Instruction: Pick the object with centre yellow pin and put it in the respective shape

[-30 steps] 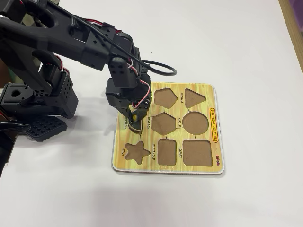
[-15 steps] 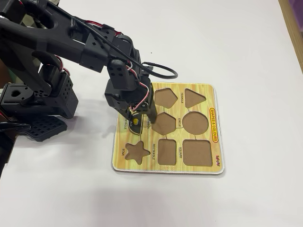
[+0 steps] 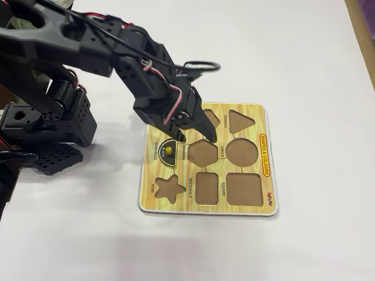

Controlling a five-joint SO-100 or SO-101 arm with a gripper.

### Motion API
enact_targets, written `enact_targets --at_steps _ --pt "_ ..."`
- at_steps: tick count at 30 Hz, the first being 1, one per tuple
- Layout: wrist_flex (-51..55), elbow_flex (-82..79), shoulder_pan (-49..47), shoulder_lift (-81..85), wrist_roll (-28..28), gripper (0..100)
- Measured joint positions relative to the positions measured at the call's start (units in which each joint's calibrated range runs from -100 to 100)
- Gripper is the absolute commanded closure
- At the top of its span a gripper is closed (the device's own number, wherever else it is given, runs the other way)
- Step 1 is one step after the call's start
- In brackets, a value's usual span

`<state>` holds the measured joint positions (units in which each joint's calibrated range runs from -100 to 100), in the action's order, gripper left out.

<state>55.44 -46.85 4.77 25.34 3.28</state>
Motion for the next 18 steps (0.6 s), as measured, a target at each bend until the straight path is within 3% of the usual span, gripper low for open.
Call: enact_targets --at_steps 18 --pt "-0.26 0.00 -7.11 12.63 24.75 78"
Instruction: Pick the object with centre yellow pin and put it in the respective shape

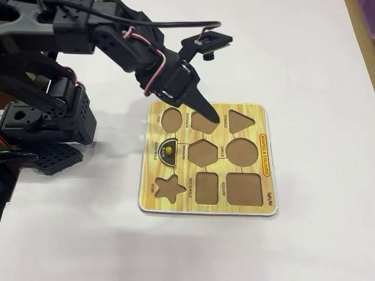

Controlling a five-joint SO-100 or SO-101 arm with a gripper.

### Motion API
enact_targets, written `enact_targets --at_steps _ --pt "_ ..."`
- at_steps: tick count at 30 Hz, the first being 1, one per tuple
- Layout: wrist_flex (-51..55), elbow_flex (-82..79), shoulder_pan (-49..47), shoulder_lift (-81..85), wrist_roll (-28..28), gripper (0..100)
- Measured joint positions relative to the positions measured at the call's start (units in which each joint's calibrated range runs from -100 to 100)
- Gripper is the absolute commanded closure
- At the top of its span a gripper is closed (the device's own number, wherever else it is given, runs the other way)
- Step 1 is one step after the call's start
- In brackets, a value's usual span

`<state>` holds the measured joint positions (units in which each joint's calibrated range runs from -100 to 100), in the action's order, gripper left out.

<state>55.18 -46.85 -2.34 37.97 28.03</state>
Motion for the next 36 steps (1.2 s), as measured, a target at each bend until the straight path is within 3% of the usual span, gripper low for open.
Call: enact_targets --at_steps 10,25,36 --pt "0.00 -10.97 -0.09 13.83 11.28 78" --pt "0.00 -24.82 -0.19 40.29 21.89 78" --pt "-2.23 -47.30 -0.19 60.40 25.12 78"
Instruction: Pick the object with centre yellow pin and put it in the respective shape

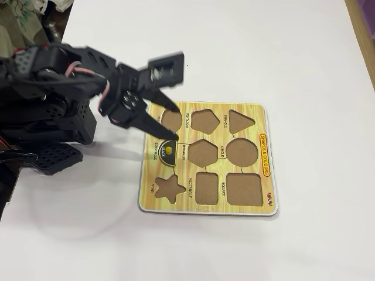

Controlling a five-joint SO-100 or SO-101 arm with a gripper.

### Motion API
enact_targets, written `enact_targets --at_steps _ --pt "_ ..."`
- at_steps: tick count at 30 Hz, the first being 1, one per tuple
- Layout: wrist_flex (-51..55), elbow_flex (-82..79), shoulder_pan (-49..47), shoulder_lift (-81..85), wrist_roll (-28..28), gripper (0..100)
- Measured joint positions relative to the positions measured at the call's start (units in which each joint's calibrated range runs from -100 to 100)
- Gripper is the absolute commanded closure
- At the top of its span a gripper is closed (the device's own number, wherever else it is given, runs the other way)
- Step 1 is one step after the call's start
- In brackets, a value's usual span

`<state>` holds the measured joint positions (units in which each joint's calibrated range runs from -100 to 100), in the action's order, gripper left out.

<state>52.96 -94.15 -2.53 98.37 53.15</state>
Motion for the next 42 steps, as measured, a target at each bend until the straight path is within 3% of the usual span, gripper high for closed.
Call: enact_targets --at_steps 10,18,42 --pt "-2.57 -4.59 0.09 -0.69 -0.47 78" --pt "20.74 -4.68 0.00 0.77 -0.52 78" --pt "21.51 -4.68 0.09 0.60 -0.52 78"
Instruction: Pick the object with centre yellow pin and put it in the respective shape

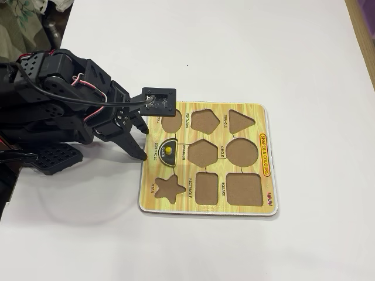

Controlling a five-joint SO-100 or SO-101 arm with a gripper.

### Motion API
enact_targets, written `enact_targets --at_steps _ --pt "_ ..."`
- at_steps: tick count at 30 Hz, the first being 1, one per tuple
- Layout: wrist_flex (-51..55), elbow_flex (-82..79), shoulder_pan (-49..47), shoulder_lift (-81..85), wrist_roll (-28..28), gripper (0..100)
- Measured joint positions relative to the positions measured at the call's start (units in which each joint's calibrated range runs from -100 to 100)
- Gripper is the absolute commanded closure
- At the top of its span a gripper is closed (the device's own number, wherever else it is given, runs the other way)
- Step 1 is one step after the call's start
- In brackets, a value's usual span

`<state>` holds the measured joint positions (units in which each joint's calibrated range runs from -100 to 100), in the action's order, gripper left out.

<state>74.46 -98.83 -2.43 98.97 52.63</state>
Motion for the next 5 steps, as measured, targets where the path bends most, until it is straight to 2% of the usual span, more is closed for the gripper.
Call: enact_targets --at_steps 5 --pt "0.00 0.00 0.00 0.00 0.00 78"
